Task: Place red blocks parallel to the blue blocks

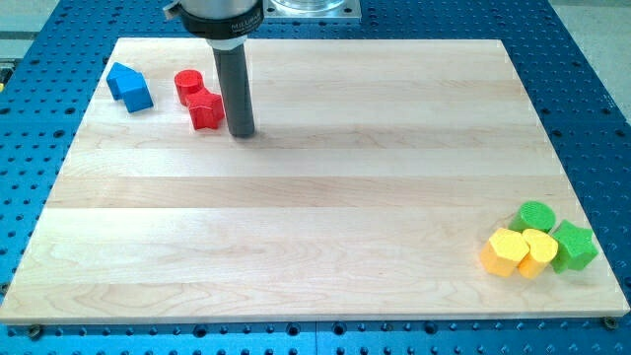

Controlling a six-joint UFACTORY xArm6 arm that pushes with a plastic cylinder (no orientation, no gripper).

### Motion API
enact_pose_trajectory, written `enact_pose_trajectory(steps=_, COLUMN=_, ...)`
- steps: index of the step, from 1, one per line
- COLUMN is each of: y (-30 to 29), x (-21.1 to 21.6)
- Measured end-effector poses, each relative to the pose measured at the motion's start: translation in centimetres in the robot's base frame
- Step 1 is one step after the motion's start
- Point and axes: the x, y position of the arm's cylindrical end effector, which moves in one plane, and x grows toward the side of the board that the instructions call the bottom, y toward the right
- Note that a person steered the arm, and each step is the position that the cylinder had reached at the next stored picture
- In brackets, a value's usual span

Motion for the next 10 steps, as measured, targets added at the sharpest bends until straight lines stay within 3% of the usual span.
enact_pose_trajectory(steps=3, y=-2.8, x=0.2)
enact_pose_trajectory(steps=5, y=-2.8, x=-5.4)
enact_pose_trajectory(steps=7, y=-4.1, x=-5.5)
enact_pose_trajectory(steps=8, y=-8.4, x=-5.4)
enact_pose_trajectory(steps=10, y=-9.0, x=-4.3)
